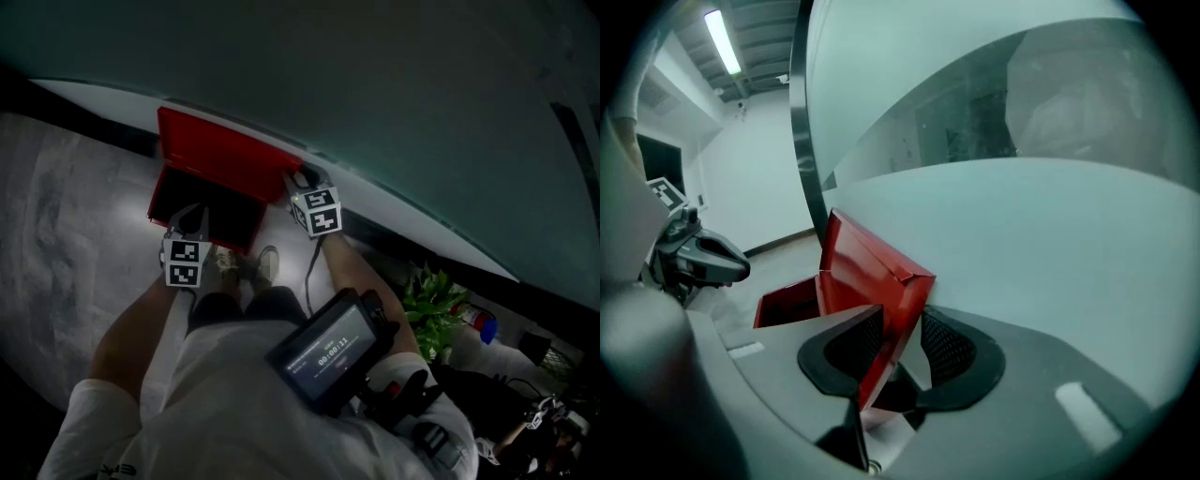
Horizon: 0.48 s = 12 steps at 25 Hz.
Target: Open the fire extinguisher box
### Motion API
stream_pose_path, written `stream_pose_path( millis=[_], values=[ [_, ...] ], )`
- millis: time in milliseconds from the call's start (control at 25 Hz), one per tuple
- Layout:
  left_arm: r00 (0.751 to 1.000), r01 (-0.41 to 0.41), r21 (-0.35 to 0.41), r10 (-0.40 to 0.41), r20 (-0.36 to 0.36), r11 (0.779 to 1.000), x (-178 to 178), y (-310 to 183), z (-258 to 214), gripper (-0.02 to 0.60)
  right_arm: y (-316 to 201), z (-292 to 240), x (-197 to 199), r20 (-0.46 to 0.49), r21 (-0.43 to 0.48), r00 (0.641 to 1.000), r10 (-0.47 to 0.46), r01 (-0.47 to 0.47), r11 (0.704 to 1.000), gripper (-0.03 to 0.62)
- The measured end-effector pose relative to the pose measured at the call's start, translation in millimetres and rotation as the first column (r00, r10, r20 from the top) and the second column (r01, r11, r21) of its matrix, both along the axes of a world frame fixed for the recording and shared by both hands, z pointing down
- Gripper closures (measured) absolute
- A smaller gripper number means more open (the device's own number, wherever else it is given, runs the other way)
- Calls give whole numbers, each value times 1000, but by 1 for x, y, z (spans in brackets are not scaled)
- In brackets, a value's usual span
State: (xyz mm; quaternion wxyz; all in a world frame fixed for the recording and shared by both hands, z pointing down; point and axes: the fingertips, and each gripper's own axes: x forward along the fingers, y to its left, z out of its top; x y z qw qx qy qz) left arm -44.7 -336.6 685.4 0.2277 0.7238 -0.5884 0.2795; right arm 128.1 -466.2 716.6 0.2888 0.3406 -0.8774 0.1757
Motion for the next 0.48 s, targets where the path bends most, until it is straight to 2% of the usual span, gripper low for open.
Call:
stream_pose_path(
  millis=[160,280,480],
  values=[
    [1000,20,8,-20,15,1000,9,1,-4,578,3,1,6,-15,12,999,-34,34,999,428],
    [999,35,12,-35,27,999,16,6,-7,578,5,1,18,-3,13,1000,-22,22,1000,401],
    [999,33,31,-34,38,999,33,14,-18,578,11,-16,40,5,52,1000,8,-9,999,404]
  ],
)
